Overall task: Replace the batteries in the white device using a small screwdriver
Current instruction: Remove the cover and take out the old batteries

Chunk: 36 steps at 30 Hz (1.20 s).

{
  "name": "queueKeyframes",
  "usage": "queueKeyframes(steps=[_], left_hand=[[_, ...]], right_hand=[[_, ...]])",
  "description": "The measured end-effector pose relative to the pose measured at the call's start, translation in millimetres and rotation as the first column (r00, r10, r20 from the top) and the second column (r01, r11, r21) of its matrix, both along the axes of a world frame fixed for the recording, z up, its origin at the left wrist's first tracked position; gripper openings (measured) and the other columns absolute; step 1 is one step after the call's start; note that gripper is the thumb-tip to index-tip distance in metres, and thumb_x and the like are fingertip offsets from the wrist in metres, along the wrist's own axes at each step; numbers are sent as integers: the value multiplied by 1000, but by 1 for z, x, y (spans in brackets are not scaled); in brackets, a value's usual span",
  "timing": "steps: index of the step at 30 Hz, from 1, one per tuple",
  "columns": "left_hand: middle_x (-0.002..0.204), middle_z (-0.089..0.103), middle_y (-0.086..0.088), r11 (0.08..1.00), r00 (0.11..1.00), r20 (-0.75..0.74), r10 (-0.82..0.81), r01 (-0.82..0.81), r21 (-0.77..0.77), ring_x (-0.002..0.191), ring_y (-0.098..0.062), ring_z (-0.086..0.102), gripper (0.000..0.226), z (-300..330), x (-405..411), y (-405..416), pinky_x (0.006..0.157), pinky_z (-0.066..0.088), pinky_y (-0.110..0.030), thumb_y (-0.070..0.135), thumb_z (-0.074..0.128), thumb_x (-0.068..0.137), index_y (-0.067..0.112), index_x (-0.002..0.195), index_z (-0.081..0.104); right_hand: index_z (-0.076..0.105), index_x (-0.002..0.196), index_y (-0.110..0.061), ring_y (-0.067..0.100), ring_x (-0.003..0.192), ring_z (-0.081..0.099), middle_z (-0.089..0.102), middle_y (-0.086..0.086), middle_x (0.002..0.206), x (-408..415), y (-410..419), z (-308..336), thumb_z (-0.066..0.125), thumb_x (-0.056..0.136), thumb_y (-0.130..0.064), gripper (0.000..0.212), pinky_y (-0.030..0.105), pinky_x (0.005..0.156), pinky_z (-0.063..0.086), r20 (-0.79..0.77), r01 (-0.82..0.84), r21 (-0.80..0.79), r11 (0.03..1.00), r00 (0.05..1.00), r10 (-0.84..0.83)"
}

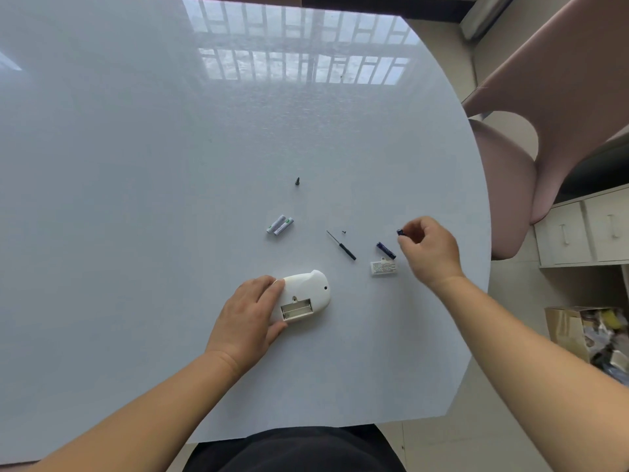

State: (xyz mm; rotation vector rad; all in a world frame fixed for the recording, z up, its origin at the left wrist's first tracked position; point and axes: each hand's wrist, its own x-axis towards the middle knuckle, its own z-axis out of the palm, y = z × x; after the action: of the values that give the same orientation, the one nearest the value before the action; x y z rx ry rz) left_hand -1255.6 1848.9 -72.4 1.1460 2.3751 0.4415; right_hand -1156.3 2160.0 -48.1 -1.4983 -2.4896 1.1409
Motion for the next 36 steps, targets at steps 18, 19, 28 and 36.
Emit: queueKeyframes(steps=[18,19,28,36], left_hand=[[129,51,-3,999,1000,-20,9,-10,-32,115,-27,51,70,-2,1,2,97,47,-37,32,78,71,14,131,48],[130,51,-2,999,1000,-19,13,-13,-32,116,-26,50,70,-2,1,2,98,46,-37,32,77,71,15,132,47],[148,32,2,996,998,20,67,-66,-52,135,-20,31,90,4,4,-1,112,32,-35,46,72,73,20,146,25],[126,46,-1,934,934,0,358,-358,-22,114,-19,47,88,19,32,-32,100,45,-38,74,52,68,16,132,36]], right_hand=[[66,83,-25,14,80,61,63,-14,78,-16,22,-28,62,84,-21,6,25,66,43,192,-255,-74,964,945,264],[65,85,-24,14,81,61,64,-13,80,-15,23,-27,62,84,-22,5,25,66,43,187,-256,-76,964,946,266],[58,106,-20,19,92,56,55,-4,103,-12,23,-17,65,78,-33,31,34,76,50,378,-446,-32,895,823,424],[57,88,-12,26,80,57,63,5,89,-27,21,-8,55,85,-25,14,30,62,43,492,-514,-43,857,736,466]])
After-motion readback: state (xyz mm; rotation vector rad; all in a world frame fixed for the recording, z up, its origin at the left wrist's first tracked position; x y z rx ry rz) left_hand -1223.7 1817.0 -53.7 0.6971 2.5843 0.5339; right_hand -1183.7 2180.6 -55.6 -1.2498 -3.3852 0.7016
